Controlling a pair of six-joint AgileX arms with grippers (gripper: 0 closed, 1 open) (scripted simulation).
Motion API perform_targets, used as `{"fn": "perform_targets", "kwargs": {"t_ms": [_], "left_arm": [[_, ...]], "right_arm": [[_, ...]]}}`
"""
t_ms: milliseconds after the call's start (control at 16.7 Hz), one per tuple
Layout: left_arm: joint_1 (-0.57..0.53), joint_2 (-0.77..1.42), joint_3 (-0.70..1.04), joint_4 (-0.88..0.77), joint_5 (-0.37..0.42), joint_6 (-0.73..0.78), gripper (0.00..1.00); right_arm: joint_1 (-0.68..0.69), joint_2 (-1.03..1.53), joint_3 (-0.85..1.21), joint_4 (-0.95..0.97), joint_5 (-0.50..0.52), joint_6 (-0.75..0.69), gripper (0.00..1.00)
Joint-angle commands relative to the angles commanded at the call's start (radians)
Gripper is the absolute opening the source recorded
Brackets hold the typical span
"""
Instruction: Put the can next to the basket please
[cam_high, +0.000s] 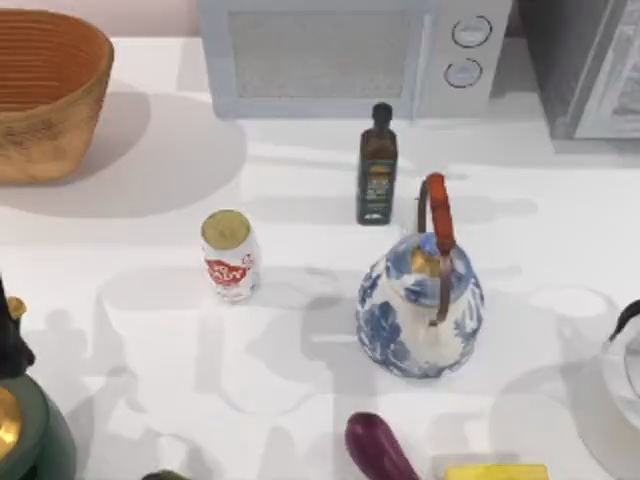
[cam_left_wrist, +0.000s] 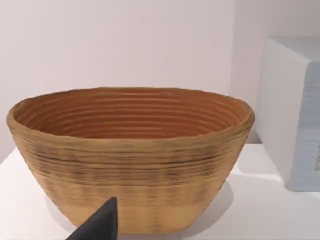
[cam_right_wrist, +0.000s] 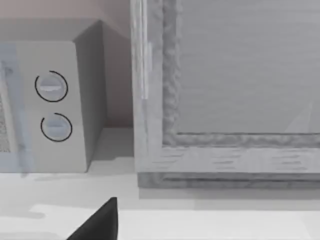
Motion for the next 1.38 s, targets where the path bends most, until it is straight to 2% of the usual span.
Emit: {"fn": "perform_targets", "kwargs": {"t_ms": [300, 540, 780, 1380], "left_arm": [[-0.009, 0.044, 0.073, -0.035, -0.001, 0.011, 1.0], [-0.044, 0.242, 0.242, -0.167, -0.008, 0.047, 1.0], [-0.105, 0.56, 0.487, -0.377, -0.017, 0.103, 1.0], [-0.322, 1.529, 1.232, -0.98, -0.019, 0.253, 1.0]], "right_arm": [[0.0, 0.0, 0.0, 0.0, 0.0, 0.0, 1.0], [0.0, 0.0, 0.0, 0.0, 0.0, 0.0, 1.0], [0.0, 0.0, 0.0, 0.0, 0.0, 0.0, 1.0], [0.0, 0.0, 0.0, 0.0, 0.0, 0.0, 1.0]]}}
